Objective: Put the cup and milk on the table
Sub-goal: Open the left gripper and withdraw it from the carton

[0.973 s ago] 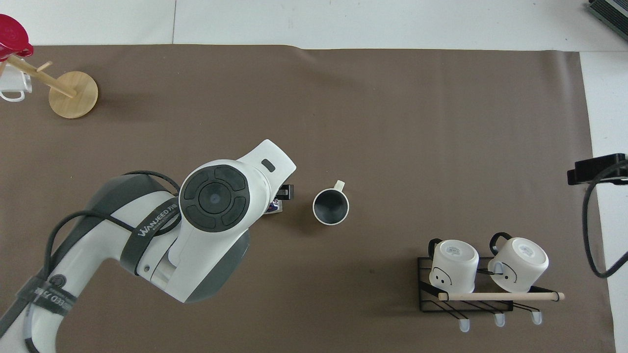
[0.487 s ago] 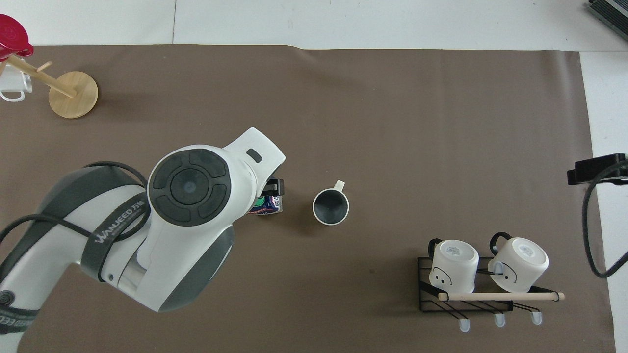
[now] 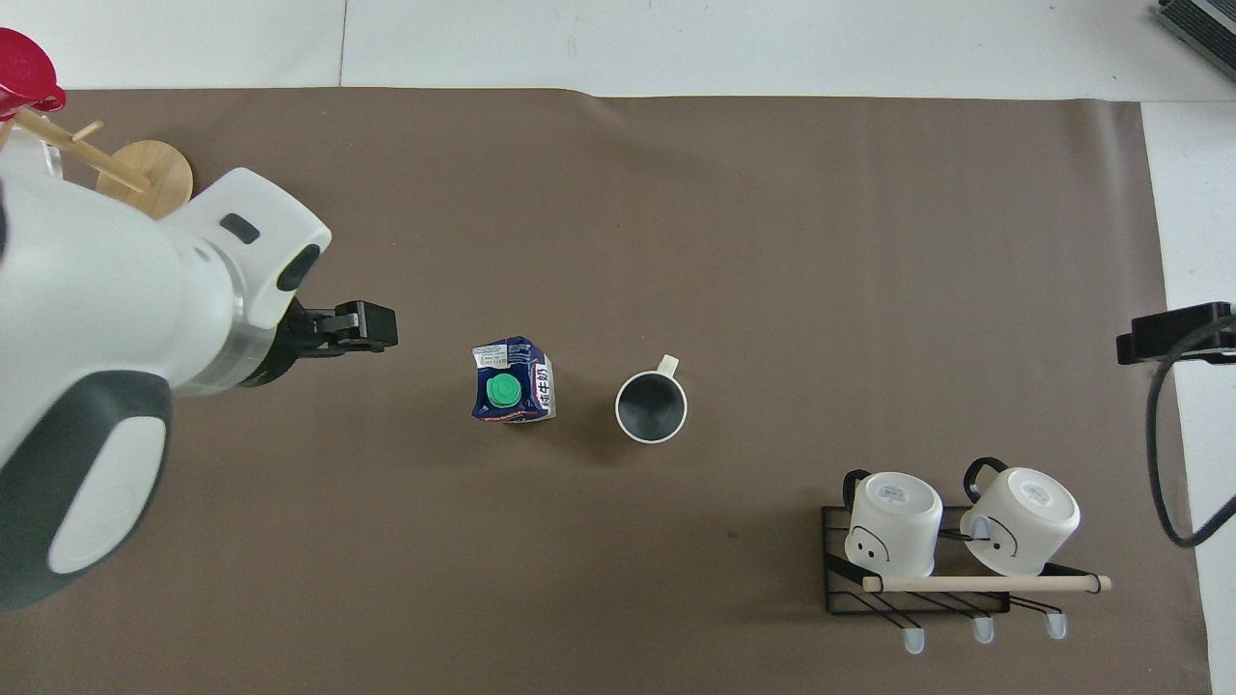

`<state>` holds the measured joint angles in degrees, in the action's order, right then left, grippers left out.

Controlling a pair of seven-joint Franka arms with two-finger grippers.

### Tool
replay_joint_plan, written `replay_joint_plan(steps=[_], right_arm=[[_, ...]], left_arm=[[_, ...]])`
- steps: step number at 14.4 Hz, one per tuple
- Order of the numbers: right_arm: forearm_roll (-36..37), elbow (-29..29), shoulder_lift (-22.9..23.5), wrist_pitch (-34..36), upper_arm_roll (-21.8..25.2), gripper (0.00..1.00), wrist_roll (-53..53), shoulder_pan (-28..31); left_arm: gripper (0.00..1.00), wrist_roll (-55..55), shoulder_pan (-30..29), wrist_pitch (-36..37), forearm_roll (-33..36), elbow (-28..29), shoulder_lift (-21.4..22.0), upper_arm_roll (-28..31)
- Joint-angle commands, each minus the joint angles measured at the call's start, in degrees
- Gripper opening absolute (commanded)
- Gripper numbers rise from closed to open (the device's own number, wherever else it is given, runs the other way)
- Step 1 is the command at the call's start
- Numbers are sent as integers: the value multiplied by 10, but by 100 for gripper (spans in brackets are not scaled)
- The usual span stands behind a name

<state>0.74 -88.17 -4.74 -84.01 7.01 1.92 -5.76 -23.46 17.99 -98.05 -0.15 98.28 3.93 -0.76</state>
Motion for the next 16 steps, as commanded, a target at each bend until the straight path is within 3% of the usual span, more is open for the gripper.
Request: replay_joint_plan(steps=[1, 7, 16], right_arm=[[-9, -1, -4, -1, -1, 100, -11, 4], [-9, -1, -4, -1, -1, 100, -11, 5], [-9, -1, -4, -1, -1, 100, -11, 4]], left_arm=[[100, 66, -49, 44, -14, -34, -2, -5], [100, 92, -112, 61, -11, -47, -2, -4], [100, 189, -114, 79, -9, -42, 6, -6]])
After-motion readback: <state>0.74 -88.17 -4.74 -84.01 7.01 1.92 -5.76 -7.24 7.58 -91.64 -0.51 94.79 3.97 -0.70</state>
